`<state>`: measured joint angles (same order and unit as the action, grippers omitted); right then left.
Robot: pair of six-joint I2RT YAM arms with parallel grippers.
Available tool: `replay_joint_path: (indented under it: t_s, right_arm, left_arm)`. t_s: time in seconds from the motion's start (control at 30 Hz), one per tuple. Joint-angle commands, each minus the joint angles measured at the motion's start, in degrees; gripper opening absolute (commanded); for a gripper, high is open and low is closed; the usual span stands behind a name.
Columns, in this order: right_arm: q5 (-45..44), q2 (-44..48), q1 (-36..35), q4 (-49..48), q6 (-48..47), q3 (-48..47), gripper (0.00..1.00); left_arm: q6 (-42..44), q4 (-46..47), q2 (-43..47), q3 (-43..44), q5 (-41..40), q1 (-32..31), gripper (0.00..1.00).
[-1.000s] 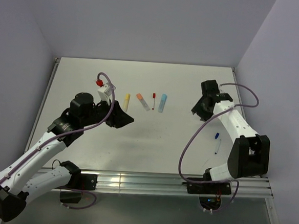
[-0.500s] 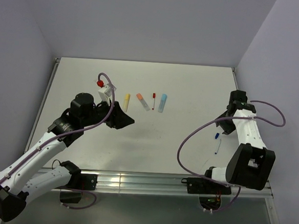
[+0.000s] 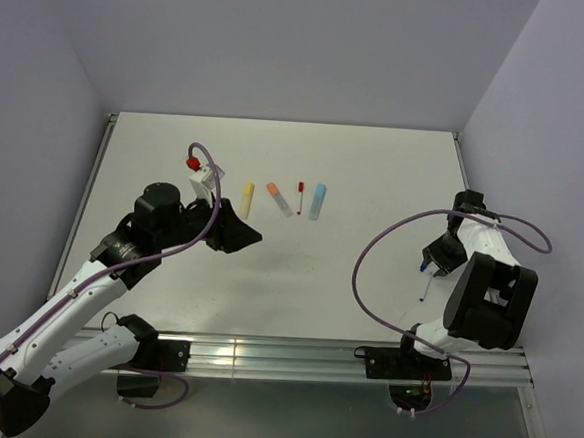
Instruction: Insert the pens into the pen caps
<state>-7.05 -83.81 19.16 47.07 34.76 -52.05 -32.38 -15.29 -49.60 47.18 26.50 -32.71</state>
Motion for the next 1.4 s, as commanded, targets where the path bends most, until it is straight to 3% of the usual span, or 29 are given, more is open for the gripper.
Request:
replay_joint_path:
  t_s: [0.0,0.93,1.23,1.37]
  right_arm:
    - [-1.65,-1.09,1.67,-2.07,0.04,0.98,0.44]
    - [0.02,-5.49,4.05,-6.38,1.10,3.10,0.38]
    - [-0.60,-7.24,4.05,-6.82,1.53,3.01,0.27]
    - [-0.34,-7.86,4.05,-7.17,1.62,2.83,0.27]
  left_arm:
    - [-0.23,1.93,0.91,0.11,-0.75,0.01,0.59]
    - [-1.11,3.42,-0.49,-0.51,2.06,0.80,0.59]
    - [-1.11,3.42,-1.28,-0.60,2.15,0.80,0.59]
    - [-1.11,3.51,-1.55,-0.42,2.42,0.80,0.59]
